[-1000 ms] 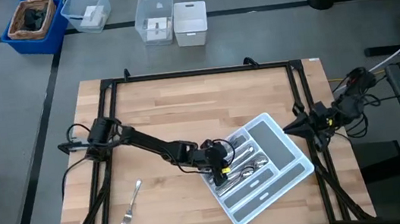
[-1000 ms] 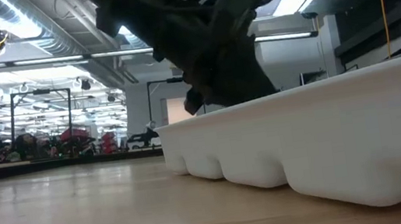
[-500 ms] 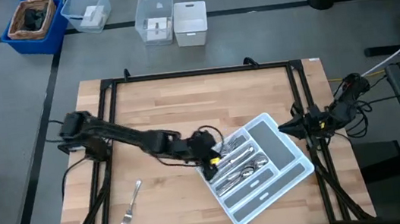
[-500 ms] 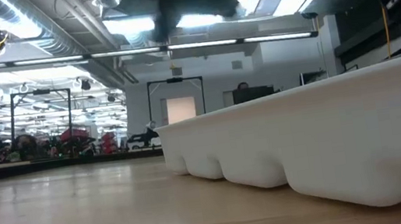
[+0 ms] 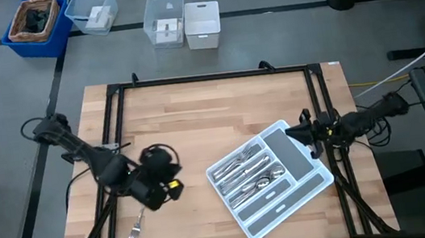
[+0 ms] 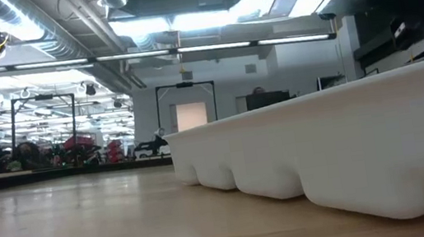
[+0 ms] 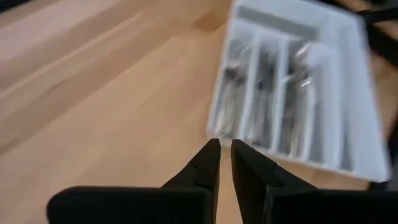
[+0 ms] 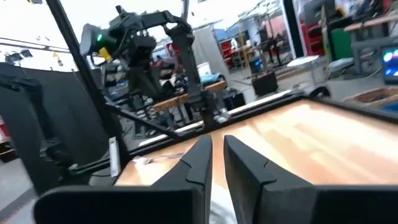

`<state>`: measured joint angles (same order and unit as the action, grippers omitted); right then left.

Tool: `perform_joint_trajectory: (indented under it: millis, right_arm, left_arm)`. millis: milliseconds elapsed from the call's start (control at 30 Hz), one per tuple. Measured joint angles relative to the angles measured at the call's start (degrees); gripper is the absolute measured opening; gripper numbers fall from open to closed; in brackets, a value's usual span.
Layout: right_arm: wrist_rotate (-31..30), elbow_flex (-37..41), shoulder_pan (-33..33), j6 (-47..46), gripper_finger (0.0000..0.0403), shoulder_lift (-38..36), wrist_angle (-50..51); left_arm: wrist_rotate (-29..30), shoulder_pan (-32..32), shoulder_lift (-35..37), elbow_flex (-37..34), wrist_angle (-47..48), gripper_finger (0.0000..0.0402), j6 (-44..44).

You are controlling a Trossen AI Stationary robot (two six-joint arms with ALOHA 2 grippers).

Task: Sort silverware
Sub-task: Put the silver fork into the silverware tray

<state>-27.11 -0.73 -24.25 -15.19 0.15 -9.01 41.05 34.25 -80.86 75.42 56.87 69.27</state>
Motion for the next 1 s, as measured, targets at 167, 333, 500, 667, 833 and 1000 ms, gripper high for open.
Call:
perform_joint_trajectory:
  millis: [167, 333, 500, 667, 833, 1000]
  right_arm:
    - [5.97, 0.02, 11.04, 0.58, 0.0046, -0.03, 3.8]
    - [11.3, 0.04, 19.52, 0.56, 0.0046, 1.13, 5.44]
    - [11.75, 0.04, 23.75, 0.54, 0.0046, 1.3, 5.57]
    - [11.73, 0.07, 24.7, 0.52, 0.0046, 1.24, 5.65]
    - [11.75, 0.09, 24.68, 0.52, 0.0046, 1.24, 5.7]
    - [11.75, 0.09, 24.66, 0.52, 0.0046, 1.24, 5.72]
  left_arm:
    - [-4.6, 4.53, -0.66, -0.02, 13.39, 0.0029, 14.39]
    - [-14.95, 7.01, -0.93, -0.04, 22.78, 0.0029, 24.99]
    - [-26.34, 8.86, -1.13, -2.88, 23.65, 0.0057, 27.2]
    - [-36.08, 9.71, -1.16, -9.22, 18.87, 0.0117, 30.31]
    - [-39.77, 10.15, -1.16, -15.58, 8.55, 0.0146, 32.82]
    - [-42.81, 11.2, -1.16, -22.25, 0.35, 0.0147, 34.27]
